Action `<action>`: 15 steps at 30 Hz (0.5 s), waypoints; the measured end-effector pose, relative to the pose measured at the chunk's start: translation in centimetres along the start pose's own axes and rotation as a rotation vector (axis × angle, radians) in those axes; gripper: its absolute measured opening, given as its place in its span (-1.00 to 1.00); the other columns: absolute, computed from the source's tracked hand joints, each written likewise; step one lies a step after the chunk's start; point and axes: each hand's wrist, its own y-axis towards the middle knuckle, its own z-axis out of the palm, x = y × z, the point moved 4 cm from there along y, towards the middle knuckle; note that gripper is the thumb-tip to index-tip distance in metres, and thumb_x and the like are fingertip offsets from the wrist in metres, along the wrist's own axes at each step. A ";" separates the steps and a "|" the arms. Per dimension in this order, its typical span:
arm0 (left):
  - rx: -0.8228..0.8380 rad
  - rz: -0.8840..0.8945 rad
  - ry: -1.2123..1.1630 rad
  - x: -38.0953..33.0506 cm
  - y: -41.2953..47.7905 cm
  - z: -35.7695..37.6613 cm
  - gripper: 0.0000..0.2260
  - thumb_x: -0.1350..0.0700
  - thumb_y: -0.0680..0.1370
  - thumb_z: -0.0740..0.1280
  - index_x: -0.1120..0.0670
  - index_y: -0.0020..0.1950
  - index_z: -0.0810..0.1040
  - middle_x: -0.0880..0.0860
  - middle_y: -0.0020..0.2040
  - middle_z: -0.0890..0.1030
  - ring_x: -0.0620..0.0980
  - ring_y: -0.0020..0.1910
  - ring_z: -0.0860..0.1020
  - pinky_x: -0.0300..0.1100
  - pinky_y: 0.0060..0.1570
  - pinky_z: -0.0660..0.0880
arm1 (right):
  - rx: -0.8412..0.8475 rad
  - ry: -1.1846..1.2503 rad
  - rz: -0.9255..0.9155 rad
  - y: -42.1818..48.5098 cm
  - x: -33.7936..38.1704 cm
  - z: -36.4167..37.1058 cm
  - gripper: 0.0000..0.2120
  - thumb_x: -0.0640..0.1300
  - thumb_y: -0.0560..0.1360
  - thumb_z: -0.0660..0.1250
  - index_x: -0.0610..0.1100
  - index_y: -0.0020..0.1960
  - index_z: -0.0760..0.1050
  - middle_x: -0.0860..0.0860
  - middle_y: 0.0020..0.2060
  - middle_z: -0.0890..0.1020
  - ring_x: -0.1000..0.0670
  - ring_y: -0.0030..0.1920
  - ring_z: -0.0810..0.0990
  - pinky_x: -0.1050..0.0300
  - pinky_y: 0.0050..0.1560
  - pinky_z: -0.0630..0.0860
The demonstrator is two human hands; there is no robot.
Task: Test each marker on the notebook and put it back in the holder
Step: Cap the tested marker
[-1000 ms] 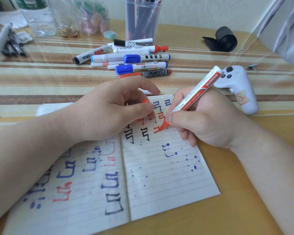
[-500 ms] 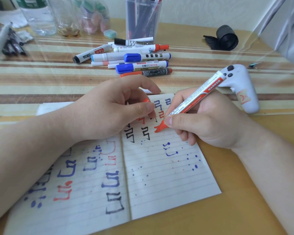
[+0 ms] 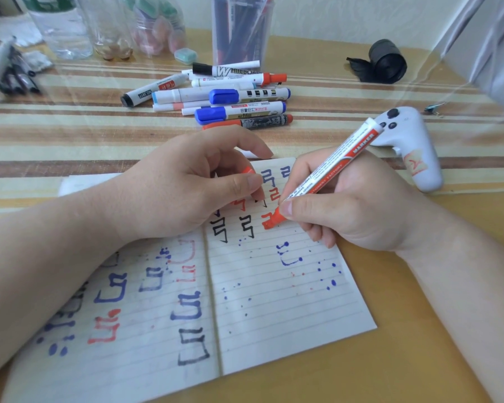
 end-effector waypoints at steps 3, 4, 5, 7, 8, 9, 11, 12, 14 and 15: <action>0.005 0.000 -0.009 0.1 0.0 0.0 -0.77 0.03 0.53 0.35 -0.06 0.19 0.56 0.02 -0.09 0.73 0.06 -0.15 0.68 0.01 -0.04 0.60 | -0.005 -0.004 0.003 0.0 0.0 0.1 -0.91 -0.15 0.37 0.43 -0.17 -0.23 0.60 -0.03 -0.50 0.57 0.01 -0.49 0.57 0.15 -0.51 0.46; 0.006 -0.001 -0.010 0.1 0.0 0.0 -0.77 0.04 0.53 0.35 -0.06 0.19 0.56 0.02 -0.09 0.73 0.05 -0.16 0.68 -0.01 -0.04 0.60 | -0.007 -0.007 0.004 0.0 0.0 0.1 -0.91 -0.15 0.37 0.43 -0.17 -0.23 0.59 -0.04 -0.50 0.57 0.01 -0.49 0.56 0.15 -0.52 0.46; 0.006 -0.002 -0.011 0.1 0.0 0.0 -0.77 0.04 0.53 0.35 -0.06 0.19 0.56 0.02 -0.09 0.73 0.04 -0.16 0.68 -0.01 -0.04 0.60 | -0.009 -0.012 0.001 0.0 0.0 0.1 -0.90 -0.15 0.37 0.43 -0.18 -0.24 0.59 -0.04 -0.50 0.56 0.00 -0.49 0.56 0.15 -0.52 0.45; 0.005 -0.002 -0.011 0.1 0.0 0.0 -0.77 0.04 0.53 0.35 -0.06 0.19 0.56 0.02 -0.09 0.73 0.04 -0.16 0.68 -0.02 -0.04 0.60 | -0.018 -0.028 -0.011 0.1 0.1 0.0 -0.89 -0.16 0.37 0.43 -0.21 -0.24 0.58 -0.06 -0.52 0.55 -0.01 -0.51 0.54 0.16 -0.55 0.43; 0.004 -0.002 -0.010 0.1 0.0 0.0 -0.77 0.04 0.52 0.36 -0.06 0.18 0.56 0.02 -0.09 0.73 0.05 -0.16 0.68 -0.01 -0.04 0.60 | -0.025 -0.032 -0.013 0.1 0.2 -0.1 -0.88 -0.17 0.37 0.43 -0.23 -0.23 0.58 -0.07 -0.52 0.54 -0.01 -0.52 0.53 0.16 -0.56 0.41; 0.005 -0.001 -0.011 0.1 0.0 0.0 -0.77 0.04 0.52 0.36 -0.06 0.18 0.56 0.02 -0.09 0.73 0.05 -0.15 0.68 0.02 -0.03 0.61 | -0.032 -0.035 -0.013 0.1 0.1 -0.2 -0.88 -0.17 0.37 0.42 -0.24 -0.23 0.57 -0.10 -0.52 0.54 -0.02 -0.53 0.52 0.16 -0.56 0.41; 0.003 0.001 -0.010 0.0 0.0 0.0 -0.77 0.05 0.52 0.36 -0.04 0.18 0.56 0.03 -0.10 0.73 0.08 -0.16 0.68 0.09 -0.02 0.63 | -0.035 -0.043 -0.010 0.1 0.1 -0.3 -0.89 -0.18 0.36 0.41 -0.24 -0.24 0.57 -0.12 -0.52 0.54 -0.03 -0.54 0.51 0.15 -0.56 0.40; 0.001 0.003 -0.010 -0.1 0.0 0.0 -0.77 0.05 0.52 0.36 -0.04 0.18 0.56 0.04 -0.10 0.73 0.10 -0.15 0.68 0.12 -0.01 0.63 | -0.032 -0.044 -0.010 0.1 0.1 -0.3 -0.89 -0.18 0.36 0.41 -0.23 -0.25 0.56 -0.13 -0.52 0.54 -0.03 -0.55 0.51 0.15 -0.55 0.40; -0.001 0.004 -0.006 -0.1 -0.1 0.0 -0.77 0.05 0.53 0.36 -0.03 0.18 0.56 0.04 -0.10 0.73 0.15 -0.13 0.68 0.19 0.00 0.62 | -0.029 -0.032 -0.012 0.1 0.1 -0.3 -0.91 -0.20 0.37 0.40 -0.23 -0.26 0.55 -0.14 -0.52 0.54 -0.02 -0.56 0.49 0.15 -0.55 0.40; -0.002 0.005 -0.003 -0.2 -0.1 0.1 -0.77 0.05 0.53 0.36 -0.03 0.18 0.56 0.05 -0.10 0.73 0.17 -0.12 0.68 0.21 0.01 0.61 | -0.031 -0.025 -0.012 0.1 0.1 -0.3 -0.91 -0.21 0.37 0.40 -0.22 -0.26 0.55 -0.14 -0.52 0.54 -0.03 -0.56 0.49 0.15 -0.55 0.41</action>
